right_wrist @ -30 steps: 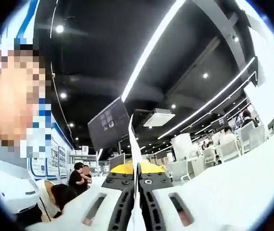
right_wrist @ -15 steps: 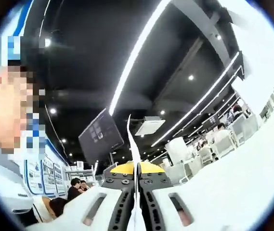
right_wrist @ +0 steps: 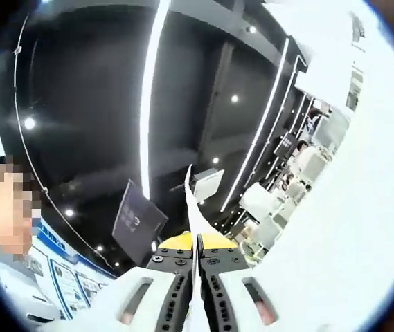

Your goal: Organize the stack of printing papers by aligning and flattening the scattered papers on the table

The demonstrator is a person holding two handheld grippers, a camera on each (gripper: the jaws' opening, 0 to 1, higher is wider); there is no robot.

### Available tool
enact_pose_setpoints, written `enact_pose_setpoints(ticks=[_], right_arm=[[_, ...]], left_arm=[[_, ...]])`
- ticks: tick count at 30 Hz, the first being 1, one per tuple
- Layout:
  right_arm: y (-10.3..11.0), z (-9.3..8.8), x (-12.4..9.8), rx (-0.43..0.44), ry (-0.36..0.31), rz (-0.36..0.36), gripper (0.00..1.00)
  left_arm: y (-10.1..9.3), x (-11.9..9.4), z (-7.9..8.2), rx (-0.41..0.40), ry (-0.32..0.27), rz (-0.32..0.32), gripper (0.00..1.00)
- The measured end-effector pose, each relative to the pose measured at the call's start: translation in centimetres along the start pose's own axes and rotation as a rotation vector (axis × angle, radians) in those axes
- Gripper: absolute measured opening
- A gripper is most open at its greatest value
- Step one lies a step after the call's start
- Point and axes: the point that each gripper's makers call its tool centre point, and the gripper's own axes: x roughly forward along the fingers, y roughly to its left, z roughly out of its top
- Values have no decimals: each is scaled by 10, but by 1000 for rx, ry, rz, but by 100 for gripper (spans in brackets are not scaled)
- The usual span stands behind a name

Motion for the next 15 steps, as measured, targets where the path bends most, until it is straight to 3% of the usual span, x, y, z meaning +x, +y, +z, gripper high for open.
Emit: enact_pose_setpoints(ticks=[4,7,15], right_arm=[[-16,-8,0,38,15,-46,0],[-19,-9,1,92,-6,-42,0],[-20,-12,6,139,-17,-33,0]], left_arm=[[1,0,1,0,0,0,12],[1,0,1,2,0,0,12],[1,1,0,11,4,-5,16]])
